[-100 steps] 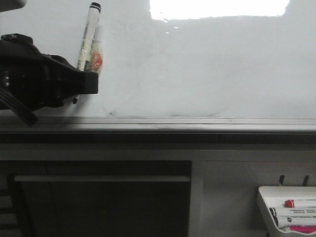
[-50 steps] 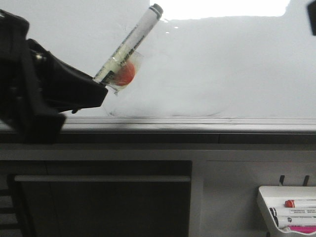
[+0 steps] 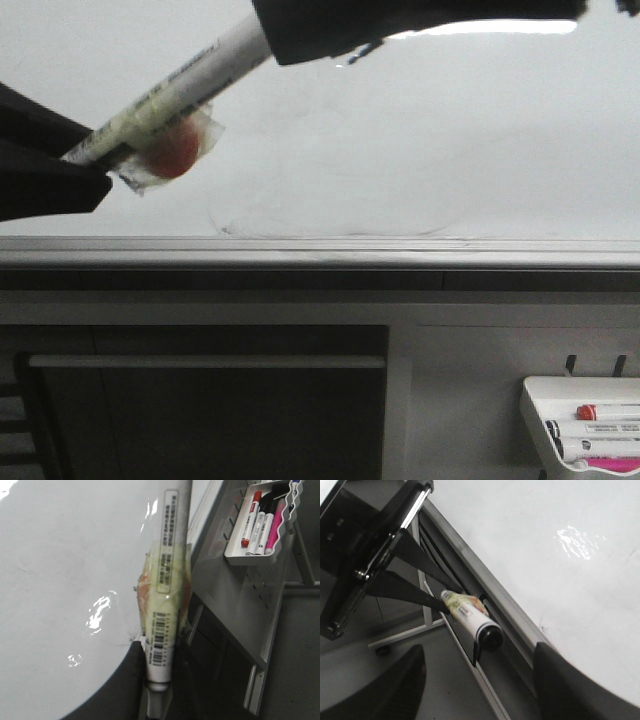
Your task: Write number 2 on whiteboard
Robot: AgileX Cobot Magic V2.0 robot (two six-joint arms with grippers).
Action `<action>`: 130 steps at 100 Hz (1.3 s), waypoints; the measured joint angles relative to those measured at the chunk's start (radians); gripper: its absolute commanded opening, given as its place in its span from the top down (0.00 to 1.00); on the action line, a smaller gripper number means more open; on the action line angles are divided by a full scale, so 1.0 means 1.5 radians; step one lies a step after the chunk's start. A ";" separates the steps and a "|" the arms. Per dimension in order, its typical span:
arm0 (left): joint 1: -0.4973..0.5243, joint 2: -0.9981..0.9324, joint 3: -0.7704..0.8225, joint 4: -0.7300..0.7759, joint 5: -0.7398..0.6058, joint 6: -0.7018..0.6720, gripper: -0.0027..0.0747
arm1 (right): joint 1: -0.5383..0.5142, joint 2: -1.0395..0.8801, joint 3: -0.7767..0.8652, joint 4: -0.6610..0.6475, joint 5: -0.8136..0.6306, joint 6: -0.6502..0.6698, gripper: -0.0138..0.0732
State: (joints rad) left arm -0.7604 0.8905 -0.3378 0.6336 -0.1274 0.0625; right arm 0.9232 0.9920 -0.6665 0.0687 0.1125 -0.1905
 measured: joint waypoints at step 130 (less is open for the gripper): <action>0.147 -0.119 -0.023 -0.286 0.017 0.004 0.99 | -0.133 0.137 -0.176 -0.035 0.084 -0.002 0.92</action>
State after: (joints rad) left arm -0.5406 0.7113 -0.3724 0.2040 -0.1018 0.0688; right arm 0.7237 1.1982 -0.9304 0.0162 0.2389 -0.1938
